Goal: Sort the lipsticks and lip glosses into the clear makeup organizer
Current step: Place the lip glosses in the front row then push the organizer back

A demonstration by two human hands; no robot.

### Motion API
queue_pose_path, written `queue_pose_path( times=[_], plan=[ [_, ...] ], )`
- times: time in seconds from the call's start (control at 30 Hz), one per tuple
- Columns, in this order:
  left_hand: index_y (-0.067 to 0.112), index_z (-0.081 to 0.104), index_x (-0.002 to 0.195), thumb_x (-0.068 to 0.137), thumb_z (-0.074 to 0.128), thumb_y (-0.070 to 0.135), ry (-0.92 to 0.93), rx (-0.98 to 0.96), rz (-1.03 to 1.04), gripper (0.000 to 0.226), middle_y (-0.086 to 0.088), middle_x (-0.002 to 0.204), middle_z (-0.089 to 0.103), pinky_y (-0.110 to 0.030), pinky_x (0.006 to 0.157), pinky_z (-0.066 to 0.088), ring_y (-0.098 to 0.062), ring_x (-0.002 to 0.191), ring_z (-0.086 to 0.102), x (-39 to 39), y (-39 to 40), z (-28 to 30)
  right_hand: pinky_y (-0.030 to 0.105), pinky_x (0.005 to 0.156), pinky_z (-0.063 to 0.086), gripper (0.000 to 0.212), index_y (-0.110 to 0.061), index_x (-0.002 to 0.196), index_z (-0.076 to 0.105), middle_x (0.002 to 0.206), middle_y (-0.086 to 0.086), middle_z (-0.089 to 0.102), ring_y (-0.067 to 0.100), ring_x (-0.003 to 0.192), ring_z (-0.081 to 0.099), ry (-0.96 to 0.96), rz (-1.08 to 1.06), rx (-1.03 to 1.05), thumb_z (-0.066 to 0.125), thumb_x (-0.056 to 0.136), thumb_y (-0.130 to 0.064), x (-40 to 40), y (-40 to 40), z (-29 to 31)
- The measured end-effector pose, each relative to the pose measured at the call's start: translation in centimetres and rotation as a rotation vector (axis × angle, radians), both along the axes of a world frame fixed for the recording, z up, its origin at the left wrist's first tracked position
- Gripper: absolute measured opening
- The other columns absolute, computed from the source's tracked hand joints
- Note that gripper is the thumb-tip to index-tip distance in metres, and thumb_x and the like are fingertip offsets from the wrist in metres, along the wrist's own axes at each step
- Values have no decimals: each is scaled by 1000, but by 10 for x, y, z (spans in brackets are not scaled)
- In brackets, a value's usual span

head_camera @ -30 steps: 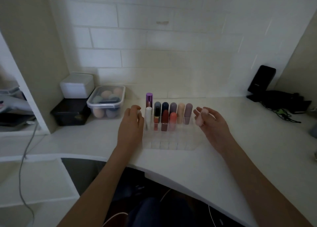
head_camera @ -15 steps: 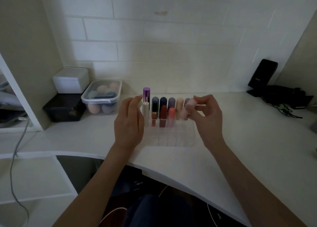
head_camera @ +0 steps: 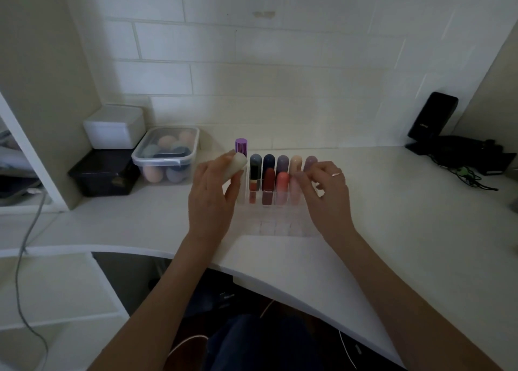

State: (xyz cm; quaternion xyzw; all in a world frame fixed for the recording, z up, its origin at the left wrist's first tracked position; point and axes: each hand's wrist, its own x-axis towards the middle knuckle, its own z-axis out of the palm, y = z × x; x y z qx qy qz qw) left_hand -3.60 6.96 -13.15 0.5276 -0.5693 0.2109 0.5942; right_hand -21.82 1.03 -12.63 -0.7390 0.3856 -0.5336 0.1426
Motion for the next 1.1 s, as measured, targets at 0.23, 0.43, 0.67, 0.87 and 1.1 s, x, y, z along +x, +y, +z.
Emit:
queue_pose_path(
  times=[0.23,0.43,0.67,0.87,1.1],
  plan=[
    [23,48,107,73,72,21,193,55,-62,42,-13,97,66,-6,82,35,-11,91,51,-55,15,2,17,73,48,24,-27,102,60,93,3,63,11,80,62,-171,222,82,69,84,-16,7,28,20],
    [11,61,116,79,69,28,158,228,-155,42,6,109,60,-12,80,44,-7,95,56,-81,9,7,25,73,55,17,-12,104,52,93,10,70,14,83,69,-486,431,455,61,89,-10,6,28,29],
    [15,59,104,83,67,13,151,275,-257,23,17,96,55,-11,72,46,-7,78,59,-81,12,5,28,65,58,18,-12,82,47,118,27,60,22,84,68,-631,381,553,63,88,-13,-4,25,32],
    [13,65,102,79,70,7,275,304,-377,25,15,92,65,-2,77,45,5,84,63,-72,14,0,26,60,58,17,-9,83,47,90,14,68,11,73,69,-602,383,554,64,86,-9,-5,26,35],
    [14,64,103,80,71,10,331,290,-343,24,17,88,65,0,73,45,20,81,59,-71,13,0,27,62,58,8,-7,90,57,91,8,71,13,78,71,-566,385,600,64,87,-10,-12,21,35]
  ],
)
